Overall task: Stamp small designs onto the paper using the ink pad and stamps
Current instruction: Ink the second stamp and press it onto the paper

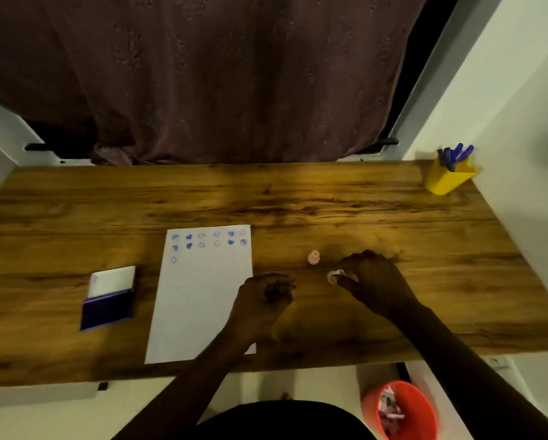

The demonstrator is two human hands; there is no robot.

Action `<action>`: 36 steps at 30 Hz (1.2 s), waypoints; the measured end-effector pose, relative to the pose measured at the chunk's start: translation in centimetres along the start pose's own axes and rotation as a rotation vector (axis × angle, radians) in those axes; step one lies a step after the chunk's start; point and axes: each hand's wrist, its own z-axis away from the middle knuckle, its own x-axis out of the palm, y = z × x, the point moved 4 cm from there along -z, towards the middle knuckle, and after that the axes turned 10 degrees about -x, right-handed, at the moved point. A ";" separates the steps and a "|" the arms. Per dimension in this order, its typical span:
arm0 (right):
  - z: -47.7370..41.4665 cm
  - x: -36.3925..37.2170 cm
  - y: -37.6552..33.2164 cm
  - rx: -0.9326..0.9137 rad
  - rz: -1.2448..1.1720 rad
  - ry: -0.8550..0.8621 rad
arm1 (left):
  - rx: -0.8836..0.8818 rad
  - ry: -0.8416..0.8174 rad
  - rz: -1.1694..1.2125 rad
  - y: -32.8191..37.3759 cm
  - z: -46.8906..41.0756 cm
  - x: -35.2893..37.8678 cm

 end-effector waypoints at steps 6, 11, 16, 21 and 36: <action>-1.9 0.4 -6.8 0.150 -0.753 0.055 | -0.005 -0.025 0.205 -0.4 0.7 -2.3; -3.4 1.8 -11.8 0.298 -1.116 -0.033 | 0.031 0.028 0.372 -0.8 1.9 -6.2; -5.6 2.4 -16.0 0.194 -1.193 -0.073 | 0.058 0.088 0.402 -2.1 2.9 -10.7; -9.0 2.6 -20.2 0.024 -1.066 -0.073 | -0.007 0.149 0.527 -5.0 3.7 -15.7; -17.8 9.8 -38.3 -0.395 -0.330 -0.251 | -0.091 0.612 0.544 -15.9 9.7 -35.3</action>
